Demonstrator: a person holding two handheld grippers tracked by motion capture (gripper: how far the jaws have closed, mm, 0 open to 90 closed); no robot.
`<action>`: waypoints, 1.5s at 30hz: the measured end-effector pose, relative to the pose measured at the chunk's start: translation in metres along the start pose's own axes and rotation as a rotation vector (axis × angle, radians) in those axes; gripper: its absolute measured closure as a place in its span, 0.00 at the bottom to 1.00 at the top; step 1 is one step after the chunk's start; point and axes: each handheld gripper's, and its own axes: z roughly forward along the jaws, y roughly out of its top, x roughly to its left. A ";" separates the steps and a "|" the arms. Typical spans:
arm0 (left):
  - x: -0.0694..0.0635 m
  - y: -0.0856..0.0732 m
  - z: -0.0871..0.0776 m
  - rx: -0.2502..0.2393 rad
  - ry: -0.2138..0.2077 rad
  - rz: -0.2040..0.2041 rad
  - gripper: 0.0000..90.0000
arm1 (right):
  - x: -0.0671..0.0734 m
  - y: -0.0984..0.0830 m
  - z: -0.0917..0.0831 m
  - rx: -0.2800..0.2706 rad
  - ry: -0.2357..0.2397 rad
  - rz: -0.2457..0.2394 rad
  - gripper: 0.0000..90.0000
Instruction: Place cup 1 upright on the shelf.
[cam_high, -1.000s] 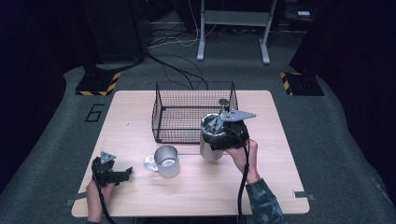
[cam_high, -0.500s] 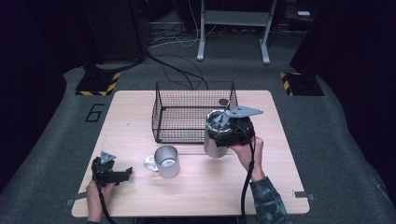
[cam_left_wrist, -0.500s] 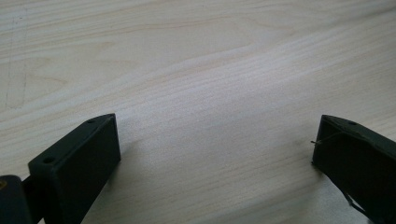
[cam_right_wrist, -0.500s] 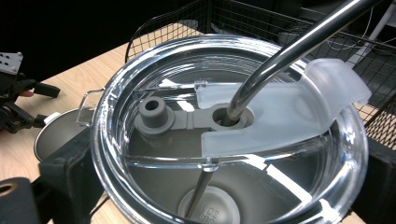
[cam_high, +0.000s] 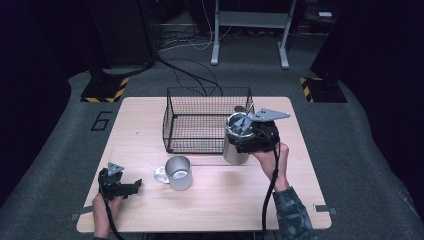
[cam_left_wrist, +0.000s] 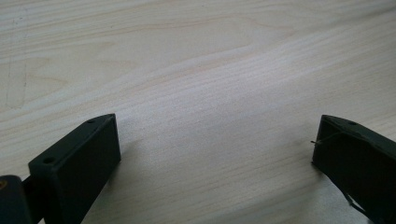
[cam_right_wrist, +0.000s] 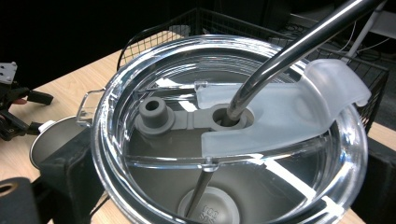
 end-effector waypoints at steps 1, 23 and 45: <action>0.000 0.000 0.000 0.000 0.000 0.000 0.01 | -0.001 0.002 -0.001 -0.003 0.000 0.002 0.04; 0.000 0.000 -0.001 0.008 0.000 0.002 0.01 | -0.015 0.027 0.000 -0.006 -0.026 -0.002 0.04; 0.000 0.000 0.000 0.005 -0.001 0.003 0.01 | -0.025 0.065 0.012 0.004 -0.066 -0.019 0.04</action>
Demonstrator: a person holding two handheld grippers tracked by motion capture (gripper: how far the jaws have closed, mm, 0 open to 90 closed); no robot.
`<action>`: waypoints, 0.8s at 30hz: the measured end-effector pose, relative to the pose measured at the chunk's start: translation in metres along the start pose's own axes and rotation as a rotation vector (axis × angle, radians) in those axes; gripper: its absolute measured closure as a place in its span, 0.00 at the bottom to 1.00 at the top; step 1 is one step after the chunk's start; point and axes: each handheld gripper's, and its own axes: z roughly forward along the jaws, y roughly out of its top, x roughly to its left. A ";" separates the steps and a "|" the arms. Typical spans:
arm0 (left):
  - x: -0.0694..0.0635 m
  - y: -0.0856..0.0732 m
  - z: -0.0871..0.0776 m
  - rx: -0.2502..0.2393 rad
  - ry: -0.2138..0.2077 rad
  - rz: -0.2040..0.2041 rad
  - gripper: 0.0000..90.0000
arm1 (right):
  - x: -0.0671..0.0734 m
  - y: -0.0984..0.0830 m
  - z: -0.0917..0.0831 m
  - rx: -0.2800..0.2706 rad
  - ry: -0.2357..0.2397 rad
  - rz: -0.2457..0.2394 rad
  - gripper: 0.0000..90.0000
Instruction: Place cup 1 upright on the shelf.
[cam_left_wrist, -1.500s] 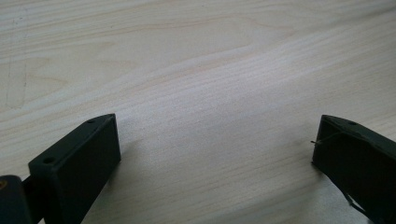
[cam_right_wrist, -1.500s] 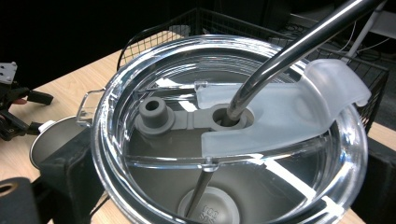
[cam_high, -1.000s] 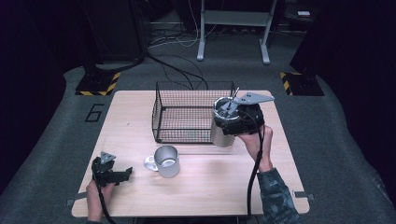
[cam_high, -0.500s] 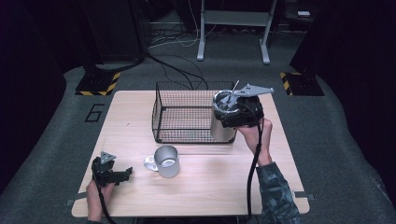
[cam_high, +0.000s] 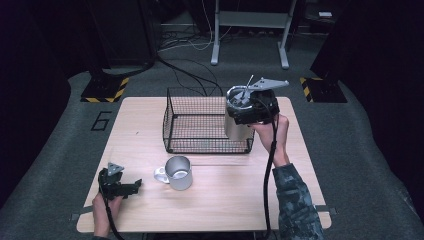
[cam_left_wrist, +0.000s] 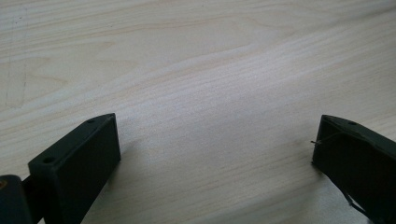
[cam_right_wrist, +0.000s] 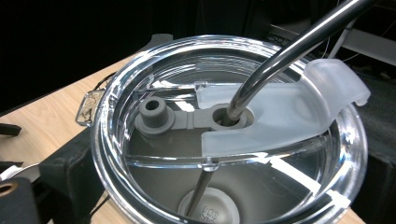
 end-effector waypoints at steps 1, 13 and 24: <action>0.001 0.001 -0.001 0.015 -0.007 0.004 0.01 | -0.001 0.000 0.004 0.009 0.003 -0.002 0.04; 0.000 0.000 0.000 0.001 0.000 0.000 0.01 | -0.012 0.001 0.025 0.044 -0.011 0.025 0.04; 0.000 0.000 0.000 0.002 -0.001 0.001 0.01 | -0.028 0.001 0.042 0.056 -0.029 0.057 0.04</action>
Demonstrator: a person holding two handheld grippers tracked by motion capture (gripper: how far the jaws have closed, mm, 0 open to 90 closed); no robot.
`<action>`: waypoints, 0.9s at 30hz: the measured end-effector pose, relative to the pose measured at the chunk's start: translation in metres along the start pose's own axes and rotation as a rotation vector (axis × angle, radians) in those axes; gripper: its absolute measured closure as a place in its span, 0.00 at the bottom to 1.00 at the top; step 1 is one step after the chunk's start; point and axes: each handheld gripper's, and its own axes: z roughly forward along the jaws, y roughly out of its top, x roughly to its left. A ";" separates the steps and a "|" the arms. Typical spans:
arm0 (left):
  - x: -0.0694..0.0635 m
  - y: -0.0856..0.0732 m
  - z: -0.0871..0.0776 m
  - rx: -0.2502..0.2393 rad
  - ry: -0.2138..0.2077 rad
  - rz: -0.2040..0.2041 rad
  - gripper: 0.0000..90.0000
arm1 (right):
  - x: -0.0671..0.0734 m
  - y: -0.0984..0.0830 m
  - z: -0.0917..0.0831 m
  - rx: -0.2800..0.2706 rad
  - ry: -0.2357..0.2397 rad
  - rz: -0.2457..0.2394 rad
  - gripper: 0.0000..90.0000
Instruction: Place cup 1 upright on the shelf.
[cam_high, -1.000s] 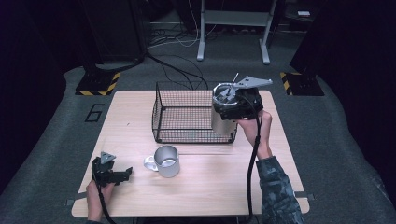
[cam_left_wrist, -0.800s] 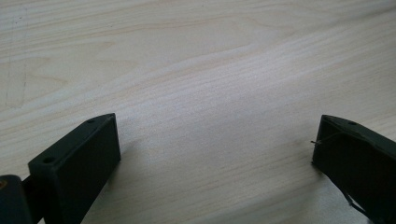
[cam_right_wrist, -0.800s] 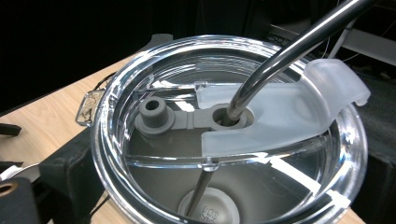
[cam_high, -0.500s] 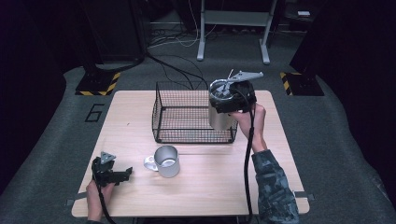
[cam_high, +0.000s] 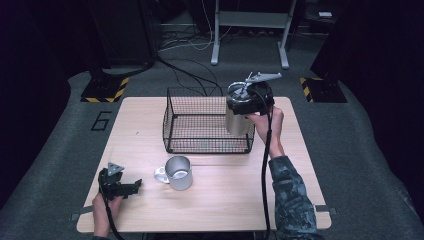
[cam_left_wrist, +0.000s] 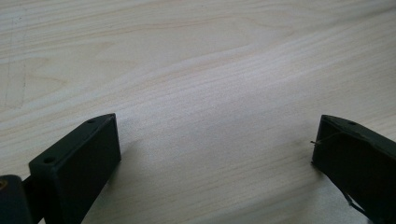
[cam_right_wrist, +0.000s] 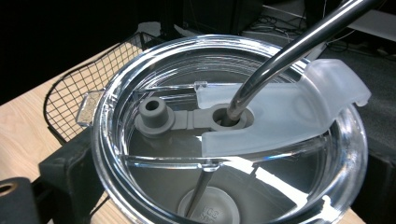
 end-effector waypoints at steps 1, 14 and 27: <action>0.000 0.000 0.000 0.001 0.000 0.001 0.01 | 0.000 0.001 0.005 0.017 -0.002 -0.010 0.04; 0.000 0.000 0.000 -0.001 -0.001 -0.001 0.01 | -0.003 0.002 0.030 0.029 -0.020 0.003 0.04; 0.000 0.000 0.000 -0.006 -0.002 -0.002 0.01 | -0.005 -0.003 0.055 0.068 -0.017 0.020 0.04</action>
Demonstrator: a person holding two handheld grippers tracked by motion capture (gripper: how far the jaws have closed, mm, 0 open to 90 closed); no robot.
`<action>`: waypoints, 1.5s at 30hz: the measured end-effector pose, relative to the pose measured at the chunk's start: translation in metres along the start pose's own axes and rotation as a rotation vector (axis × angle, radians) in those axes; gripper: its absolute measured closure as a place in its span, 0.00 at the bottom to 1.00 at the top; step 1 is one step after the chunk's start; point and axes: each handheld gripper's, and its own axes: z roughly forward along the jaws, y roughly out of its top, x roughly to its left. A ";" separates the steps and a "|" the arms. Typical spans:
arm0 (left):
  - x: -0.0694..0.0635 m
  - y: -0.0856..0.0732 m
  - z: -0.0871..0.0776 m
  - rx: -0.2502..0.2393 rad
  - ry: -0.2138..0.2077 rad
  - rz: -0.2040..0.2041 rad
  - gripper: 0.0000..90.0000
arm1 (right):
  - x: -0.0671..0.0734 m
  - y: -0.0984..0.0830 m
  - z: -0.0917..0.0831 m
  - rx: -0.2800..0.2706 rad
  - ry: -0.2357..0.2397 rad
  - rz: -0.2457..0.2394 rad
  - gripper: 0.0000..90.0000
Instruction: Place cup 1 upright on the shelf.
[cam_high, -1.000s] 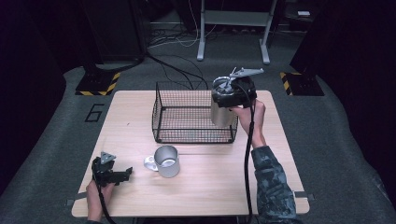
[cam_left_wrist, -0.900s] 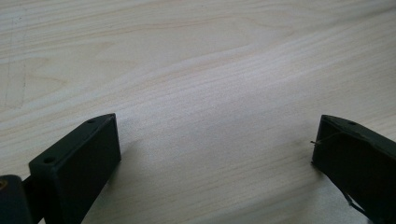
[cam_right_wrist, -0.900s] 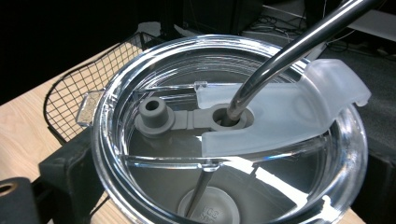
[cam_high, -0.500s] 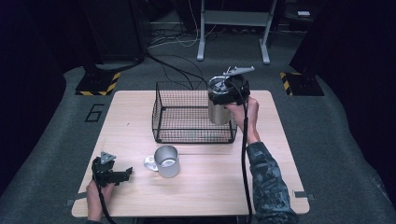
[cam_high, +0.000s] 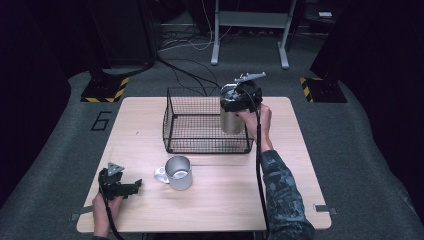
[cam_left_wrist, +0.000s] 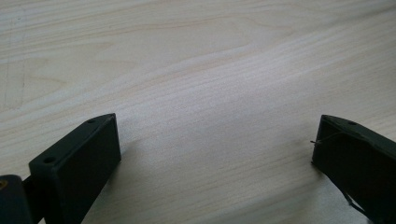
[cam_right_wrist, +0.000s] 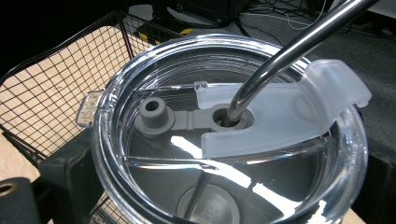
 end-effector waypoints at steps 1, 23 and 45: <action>0.000 0.000 0.000 0.000 0.000 0.000 0.01 | 0.000 0.000 0.000 0.000 0.000 0.000 0.04; 0.000 0.000 0.000 0.000 0.000 0.000 0.01 | 0.002 -0.013 0.042 0.050 -0.015 0.029 0.04; 0.000 0.000 0.000 0.005 0.000 0.001 0.01 | -0.001 -0.032 0.060 0.069 -0.026 0.063 0.04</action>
